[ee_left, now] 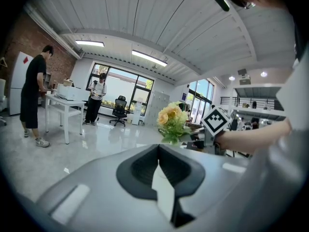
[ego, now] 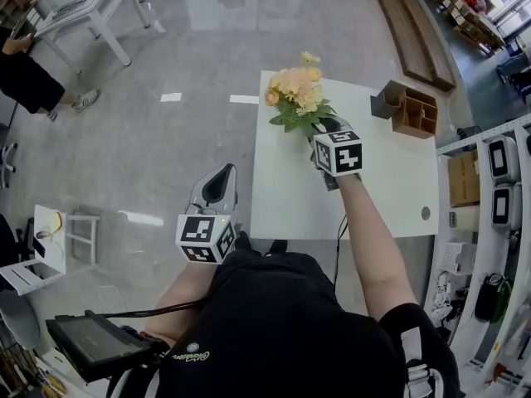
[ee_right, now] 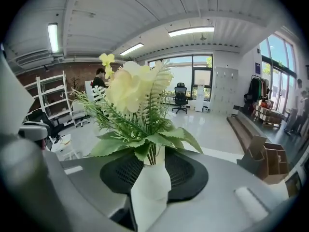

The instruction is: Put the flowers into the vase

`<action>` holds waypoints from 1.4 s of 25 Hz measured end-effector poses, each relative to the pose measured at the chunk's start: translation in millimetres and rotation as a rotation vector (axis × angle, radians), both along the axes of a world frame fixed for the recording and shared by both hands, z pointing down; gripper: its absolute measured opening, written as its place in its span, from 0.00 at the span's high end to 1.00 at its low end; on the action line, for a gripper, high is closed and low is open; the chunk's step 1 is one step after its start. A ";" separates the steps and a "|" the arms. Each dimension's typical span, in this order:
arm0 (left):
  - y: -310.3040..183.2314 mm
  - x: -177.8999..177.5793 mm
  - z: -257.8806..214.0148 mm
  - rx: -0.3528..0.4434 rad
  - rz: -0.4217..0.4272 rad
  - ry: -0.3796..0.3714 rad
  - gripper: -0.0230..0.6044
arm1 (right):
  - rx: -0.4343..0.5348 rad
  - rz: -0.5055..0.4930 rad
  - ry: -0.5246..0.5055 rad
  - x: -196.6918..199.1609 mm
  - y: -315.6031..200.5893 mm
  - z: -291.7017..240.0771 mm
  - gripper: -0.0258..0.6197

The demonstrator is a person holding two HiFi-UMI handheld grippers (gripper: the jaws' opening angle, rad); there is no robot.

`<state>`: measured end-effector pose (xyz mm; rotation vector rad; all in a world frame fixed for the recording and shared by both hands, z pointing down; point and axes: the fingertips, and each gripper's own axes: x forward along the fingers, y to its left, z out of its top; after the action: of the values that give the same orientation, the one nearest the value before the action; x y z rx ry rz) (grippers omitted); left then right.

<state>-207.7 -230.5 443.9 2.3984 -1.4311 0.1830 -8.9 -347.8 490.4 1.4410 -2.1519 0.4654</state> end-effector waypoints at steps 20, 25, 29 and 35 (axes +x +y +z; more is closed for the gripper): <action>4.7 17.8 -10.2 0.014 0.038 -0.018 0.95 | 0.063 0.010 -0.071 3.2 48.5 -17.2 0.81; 7.3 21.7 -16.2 0.028 0.045 -0.022 0.95 | 0.233 0.096 -0.172 6.5 86.8 -50.0 0.91; 10.5 21.8 -21.4 0.040 0.044 -0.022 0.95 | 0.306 0.161 -0.216 9.7 122.6 -61.3 0.96; 14.3 24.9 -29.8 0.067 0.055 -0.030 0.95 | 0.331 0.185 -0.252 11.1 148.1 -67.3 0.96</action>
<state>-182.8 -216.2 414.1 2.5004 -1.4068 0.1885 2.1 -199.7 423.1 1.8607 -2.3896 0.3857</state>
